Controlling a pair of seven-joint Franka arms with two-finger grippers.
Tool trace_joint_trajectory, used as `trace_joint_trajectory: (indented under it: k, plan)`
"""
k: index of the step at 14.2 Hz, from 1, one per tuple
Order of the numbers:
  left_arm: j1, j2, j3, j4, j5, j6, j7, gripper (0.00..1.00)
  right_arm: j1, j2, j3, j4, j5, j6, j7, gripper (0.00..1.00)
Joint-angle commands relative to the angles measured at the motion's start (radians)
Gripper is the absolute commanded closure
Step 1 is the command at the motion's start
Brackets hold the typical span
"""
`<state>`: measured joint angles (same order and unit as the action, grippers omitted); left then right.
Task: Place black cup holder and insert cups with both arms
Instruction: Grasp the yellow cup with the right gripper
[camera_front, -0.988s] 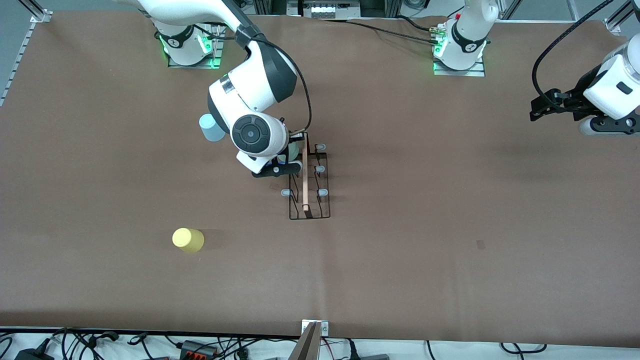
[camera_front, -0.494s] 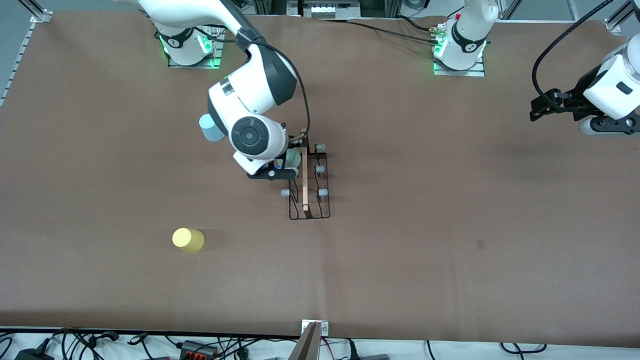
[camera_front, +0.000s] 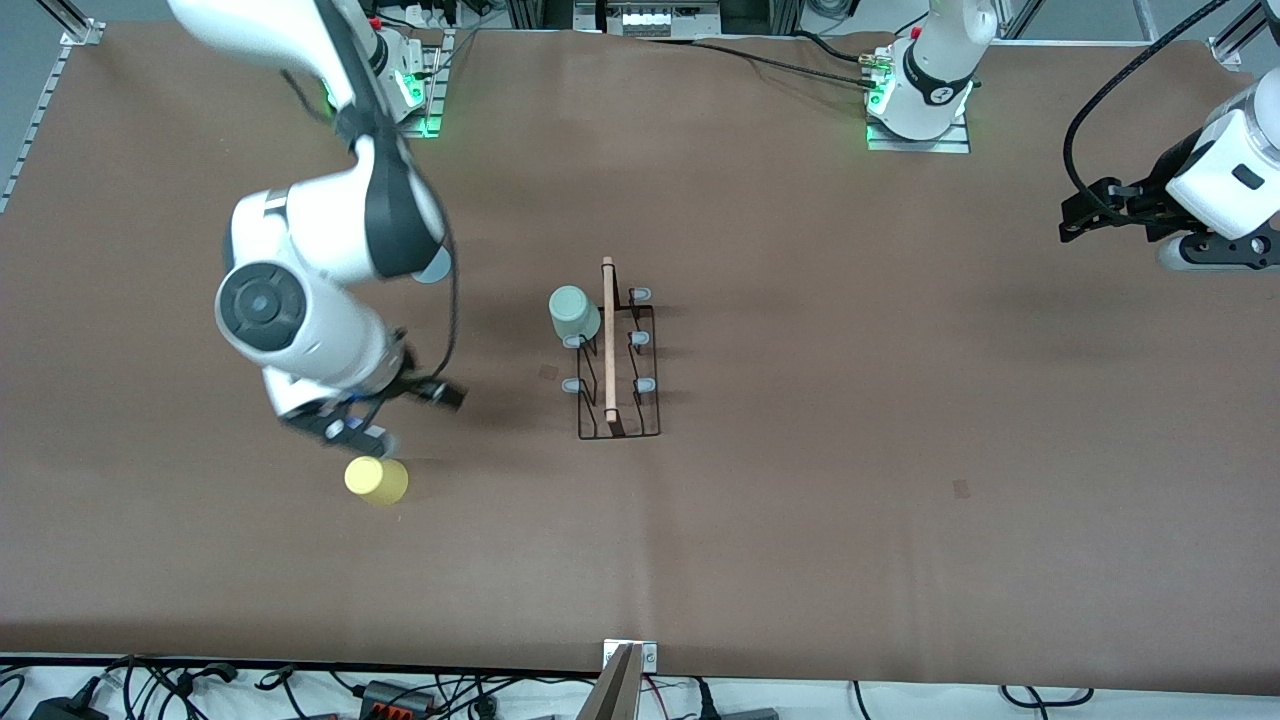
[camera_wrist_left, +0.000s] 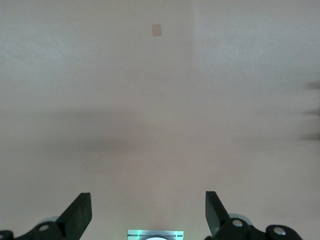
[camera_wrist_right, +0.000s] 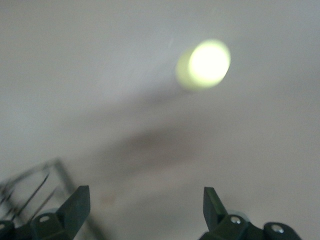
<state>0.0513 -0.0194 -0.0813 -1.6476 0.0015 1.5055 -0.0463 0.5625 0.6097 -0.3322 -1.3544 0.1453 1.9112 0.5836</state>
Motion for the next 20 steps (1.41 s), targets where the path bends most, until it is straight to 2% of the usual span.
trace_joint_trajectory:
  k: [1, 4, 5, 7, 8, 14, 17, 20]
  plan:
    - [0.007, 0.002, -0.003, 0.012, -0.011, -0.016, 0.028, 0.00, -0.045, 0.094, -0.005, 0.024, -0.053, 0.139, -0.078, 0.00]
    - [0.007, 0.002, -0.003, 0.012, -0.011, -0.015, 0.028, 0.00, -0.137, 0.137, 0.004, 0.023, -0.032, 0.222, -0.327, 0.00]
    - [0.007, 0.002, -0.002, 0.012, -0.011, -0.013, 0.026, 0.00, -0.150, 0.154, 0.004, 0.023, 0.003, 0.223, -0.371, 0.00]
    - [0.007, 0.002, -0.002, 0.011, -0.011, -0.013, 0.026, 0.00, -0.177, 0.189, 0.004, 0.023, 0.135, 0.221, -0.465, 0.00]
    - [0.009, 0.002, -0.002, 0.011, -0.011, -0.013, 0.026, 0.00, -0.179, 0.208, 0.004, 0.024, 0.157, 0.223, -0.503, 0.00]
    - [0.009, 0.002, 0.000, 0.011, -0.011, -0.014, 0.026, 0.00, -0.177, 0.258, 0.004, 0.029, 0.160, 0.330, -0.516, 0.00]
    - [0.009, 0.002, 0.000, 0.011, -0.011, -0.014, 0.026, 0.00, -0.177, 0.266, 0.004, 0.027, 0.162, 0.335, -0.521, 0.00]
    - [0.009, 0.002, 0.000, 0.011, -0.011, -0.014, 0.026, 0.00, -0.168, 0.265, 0.005, 0.021, 0.163, 0.315, -0.522, 0.49]
